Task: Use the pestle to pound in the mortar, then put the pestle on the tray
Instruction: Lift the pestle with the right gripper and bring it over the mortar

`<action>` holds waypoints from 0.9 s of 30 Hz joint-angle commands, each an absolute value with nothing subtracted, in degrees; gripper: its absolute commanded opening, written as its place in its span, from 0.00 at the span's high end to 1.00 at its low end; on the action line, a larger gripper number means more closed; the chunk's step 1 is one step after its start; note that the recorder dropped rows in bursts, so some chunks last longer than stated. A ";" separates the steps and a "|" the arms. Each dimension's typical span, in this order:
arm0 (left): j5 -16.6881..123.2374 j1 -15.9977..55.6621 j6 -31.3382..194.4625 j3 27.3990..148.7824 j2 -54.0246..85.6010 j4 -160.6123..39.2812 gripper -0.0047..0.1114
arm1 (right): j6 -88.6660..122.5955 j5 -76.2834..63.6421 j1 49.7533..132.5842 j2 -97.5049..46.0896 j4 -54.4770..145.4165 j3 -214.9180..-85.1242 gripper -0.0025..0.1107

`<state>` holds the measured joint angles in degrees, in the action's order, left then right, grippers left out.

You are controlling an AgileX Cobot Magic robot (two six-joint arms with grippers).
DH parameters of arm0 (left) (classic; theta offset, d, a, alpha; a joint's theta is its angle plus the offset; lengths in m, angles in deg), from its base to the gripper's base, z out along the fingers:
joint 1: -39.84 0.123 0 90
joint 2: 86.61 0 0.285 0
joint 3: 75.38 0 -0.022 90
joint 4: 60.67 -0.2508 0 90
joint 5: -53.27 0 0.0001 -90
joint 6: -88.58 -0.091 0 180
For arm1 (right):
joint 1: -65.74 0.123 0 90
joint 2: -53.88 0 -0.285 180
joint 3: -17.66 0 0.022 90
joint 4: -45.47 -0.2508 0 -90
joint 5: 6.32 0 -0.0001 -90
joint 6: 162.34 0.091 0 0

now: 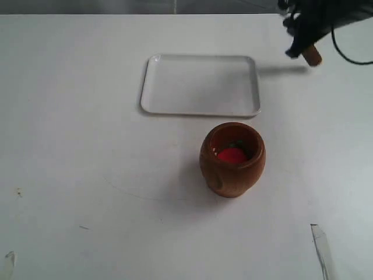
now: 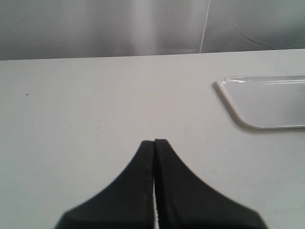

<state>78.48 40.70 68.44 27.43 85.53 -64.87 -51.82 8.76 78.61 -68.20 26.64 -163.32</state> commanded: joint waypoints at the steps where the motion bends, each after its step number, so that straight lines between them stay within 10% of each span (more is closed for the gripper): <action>1: 78.31 40.25 68.91 27.40 85.60 -64.45 0.96 | -51.35 -0.14 78.26 -61.09 8.52 -162.01 0.98; 14: 78.31 40.25 68.91 27.40 85.60 -64.45 0.96 | -42.33 -13.70 80.97 -33.10 1.97 -137.15 0.98; 22: 78.31 40.25 68.91 27.40 85.60 -64.45 0.96 | -38.07 -14.42 101.81 -19.18 38.23 -123.95 0.98; 27: 78.31 40.25 68.91 27.40 85.60 -64.45 0.96 | -48.46 -34.69 109.29 -17.75 15.99 -121.72 0.98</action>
<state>78.48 40.70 68.44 27.43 85.53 -64.87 -42.66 -19.88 105.86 -18.83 29.60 -122.56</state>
